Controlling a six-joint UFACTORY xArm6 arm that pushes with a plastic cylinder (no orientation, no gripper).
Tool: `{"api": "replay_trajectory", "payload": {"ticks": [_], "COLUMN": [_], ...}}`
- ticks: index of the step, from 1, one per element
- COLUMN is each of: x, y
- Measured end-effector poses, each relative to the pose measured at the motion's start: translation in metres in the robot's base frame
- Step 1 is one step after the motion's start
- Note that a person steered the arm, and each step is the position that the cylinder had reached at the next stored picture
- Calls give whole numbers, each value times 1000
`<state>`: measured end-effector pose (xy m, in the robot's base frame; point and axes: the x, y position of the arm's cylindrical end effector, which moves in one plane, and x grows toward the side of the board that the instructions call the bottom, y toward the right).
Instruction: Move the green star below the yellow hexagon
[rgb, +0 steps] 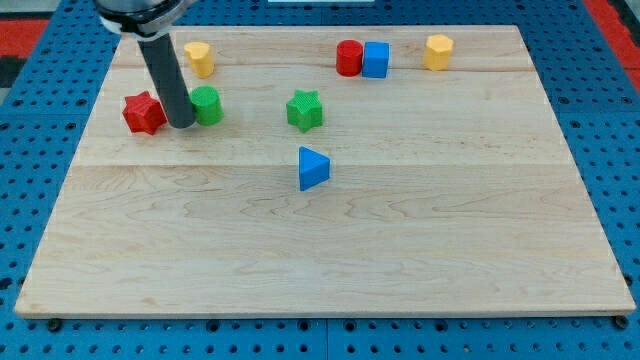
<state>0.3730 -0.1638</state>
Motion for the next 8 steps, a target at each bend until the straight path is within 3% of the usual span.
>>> {"api": "replay_trajectory", "payload": {"ticks": [4, 8], "x": [-4, -12], "y": [133, 150]}}
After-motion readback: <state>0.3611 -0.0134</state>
